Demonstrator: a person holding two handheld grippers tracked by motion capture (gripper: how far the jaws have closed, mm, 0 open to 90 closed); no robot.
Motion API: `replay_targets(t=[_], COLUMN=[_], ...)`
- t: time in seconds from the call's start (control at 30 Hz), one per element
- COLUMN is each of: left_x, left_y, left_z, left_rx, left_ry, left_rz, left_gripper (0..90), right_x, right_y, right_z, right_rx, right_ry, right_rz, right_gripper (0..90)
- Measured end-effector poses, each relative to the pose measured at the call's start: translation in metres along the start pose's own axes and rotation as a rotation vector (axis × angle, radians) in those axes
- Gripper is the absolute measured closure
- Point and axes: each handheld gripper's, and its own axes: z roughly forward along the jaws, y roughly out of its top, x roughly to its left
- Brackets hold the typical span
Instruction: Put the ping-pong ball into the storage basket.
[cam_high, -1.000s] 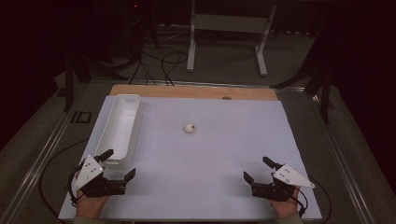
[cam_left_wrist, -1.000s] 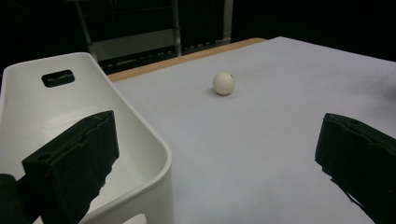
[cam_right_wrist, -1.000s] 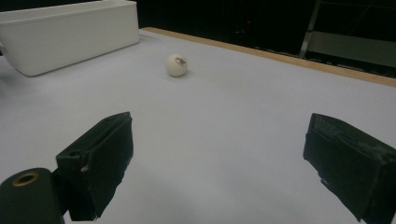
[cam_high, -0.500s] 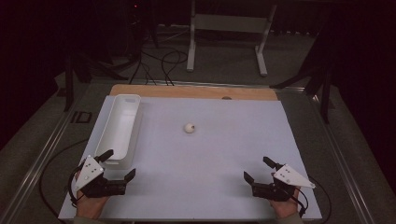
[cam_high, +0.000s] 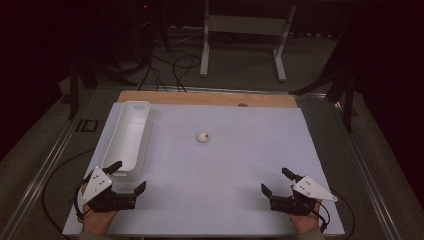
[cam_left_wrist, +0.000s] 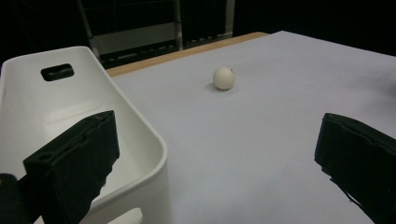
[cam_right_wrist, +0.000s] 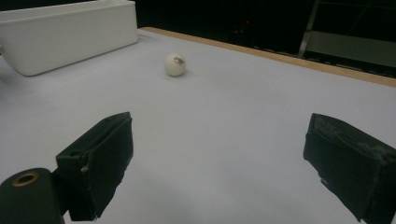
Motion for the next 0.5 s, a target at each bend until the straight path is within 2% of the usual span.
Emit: replay_targets(t=[0.5], left_x=[0.0], left_y=[0.011], left_z=[0.002], left_rx=[0.012], left_ry=[-0.012], left_rz=[0.002], left_gripper=[0.4], right_x=[-0.002], right_y=[0.0], right_z=[0.001], right_rx=[0.0], right_ry=[-0.004], right_rz=[0.007], right_gripper=[8.3])
